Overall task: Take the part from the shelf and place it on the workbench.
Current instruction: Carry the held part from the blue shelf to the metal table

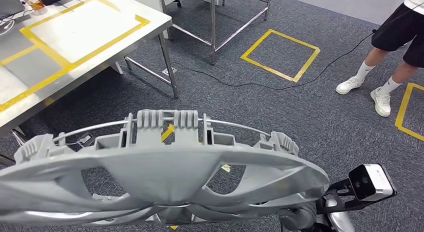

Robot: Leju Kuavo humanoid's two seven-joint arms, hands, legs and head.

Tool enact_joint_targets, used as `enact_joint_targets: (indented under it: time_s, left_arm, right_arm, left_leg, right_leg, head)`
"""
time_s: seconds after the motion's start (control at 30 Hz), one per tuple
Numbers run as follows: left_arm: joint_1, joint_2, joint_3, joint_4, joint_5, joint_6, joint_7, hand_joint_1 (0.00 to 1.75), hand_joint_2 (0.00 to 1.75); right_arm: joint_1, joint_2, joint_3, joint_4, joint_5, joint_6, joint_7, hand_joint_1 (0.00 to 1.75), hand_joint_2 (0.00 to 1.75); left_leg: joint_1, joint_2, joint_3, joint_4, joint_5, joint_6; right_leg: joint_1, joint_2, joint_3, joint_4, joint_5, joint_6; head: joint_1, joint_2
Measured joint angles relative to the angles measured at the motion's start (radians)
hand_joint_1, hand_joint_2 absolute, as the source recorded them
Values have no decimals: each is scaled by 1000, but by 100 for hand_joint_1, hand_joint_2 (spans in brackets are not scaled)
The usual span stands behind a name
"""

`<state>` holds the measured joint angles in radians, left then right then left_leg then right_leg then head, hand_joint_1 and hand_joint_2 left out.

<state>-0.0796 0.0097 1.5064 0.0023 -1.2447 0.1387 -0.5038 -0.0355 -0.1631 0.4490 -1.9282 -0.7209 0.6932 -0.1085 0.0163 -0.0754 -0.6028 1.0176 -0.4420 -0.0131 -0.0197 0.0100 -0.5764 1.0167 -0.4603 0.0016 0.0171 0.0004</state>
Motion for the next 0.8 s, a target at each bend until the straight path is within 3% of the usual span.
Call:
enact_joint_targets:
  time_s: [0.07, 0.13, 0.17, 0.2, 0.23, 0.3, 0.33, 0.4, 0.5, 0.57, 0.67, 0.7, 0.77, 0.8]
  left_arm:
    - [-3, 0, 0, 0, 5, -4, 2, 0, 175]
    - [-7, 1, 0, 0, 7, -6, 6, 0, 175]
    - [-7, 0, 0, 0, 6, -8, 9, 0, 175]
    - [-7, 0, 0, 0, 3, -9, 12, 0, 175]
    - [-7, 1, 0, 0, 0, -10, 16, 0, 175]
    - [-8, 4, 0, 0, -8, -11, 20, 0, 175]
    - [-9, 5, 0, 0, -11, -12, 22, 0, 175]
    - [-14, 9, 0, -1, -14, -11, 25, 0, 175]
    - [-14, 10, 0, -1, -24, -7, 27, 0, 175]
    - [-17, 9, -1, -1, -30, -3, 28, 0, 175]
    - [-20, 5, -1, -1, -34, -2, 28, 0, 175]
    - [-19, 4, -1, -1, -34, -2, 29, 0, 175]
    - [-18, 0, -1, -1, -34, -2, 29, 0, 175]
    - [-18, -1, -1, -1, -34, -2, 29, 0, 175]
  right_arm:
    - [4, 1, -2, -1, 0, -2, 0, 175, 175]
    - [12, 1, -4, -2, 1, -3, 1, 175, 175]
    - [15, 2, -5, -3, 2, -4, 2, 175, 175]
    - [19, 2, -6, -3, 3, -4, 4, 175, 175]
    - [21, 2, -7, -4, 3, -5, 5, 175, 175]
    - [26, 3, -10, -9, 5, -6, 7, 175, 175]
    - [27, 4, -13, -13, 6, -6, 8, 175, 175]
    - [30, 8, -20, -23, 9, -5, 8, 175, 175]
    - [33, 11, -31, -33, 9, 4, 5, 175, 175]
    - [32, 10, -38, -39, 3, 13, -2, 175, 175]
    - [34, 8, -46, -43, -2, 22, -9, 175, 175]
    - [35, 8, -47, -44, -2, 23, -9, 175, 175]
    - [36, 7, -49, -44, -2, 25, -9, 175, 175]
    - [36, 6, -49, -44, -2, 26, -9, 175, 175]
  left_leg:
    - [1, 40, -36, 79, -47, -7]
    - [1, 64, -98, 214, -107, -10]
    - [1, 67, -122, 264, -122, -10]
    - [1, 68, -129, 277, -116, -8]
    - [0, 69, -116, 251, -94, -4]
    - [-7, 78, -46, 120, -36, 14]
    - [-12, 85, -14, 60, -23, 23]
    - [-22, 96, 18, -3, -28, 37]
    - [-22, 85, 53, -36, -29, 49]
    - [-17, 77, 83, -46, -31, 57]
    - [-14, 67, 105, -47, -50, 56]
    - [-12, 63, 116, -46, -60, 53]
    - [-7, 55, 146, -46, -84, 44]
    - [-4, 52, 160, -46, -99, 37]
  right_leg:
    - [-1, -3, 2, -2, 1, -11]
    - [4, -8, 2, -2, 0, -17]
    - [7, -11, 2, -2, -2, -20]
    - [10, -12, 3, -2, -5, -22]
    - [13, -13, 5, -2, -8, -25]
    - [19, -16, 13, -3, -15, -29]
    - [22, -18, 16, -4, -18, -27]
    - [23, -23, 22, -4, -19, -17]
    - [19, -27, 25, 16, -9, 4]
    - [16, -20, -13, 81, -28, 7]
    - [8, -14, -137, 244, -70, 11]
    - [4, -14, -165, 261, -75, 17]
    - [-4, -14, -168, 194, -46, 39]
    - [-9, -15, -151, 126, -5, 55]
  head:
    - [-5, 0]
    - [-8, 0]
    - [-8, 0]
    - [-8, 0]
    - [-8, 0]
    - [-8, 0]
    - [-7, 0]
    - [-7, 0]
    - [-7, 0]
    - [-4, 0]
    - [-1, 0]
    - [-1, 0]
    - [-1, 0]
    - [-1, 0]
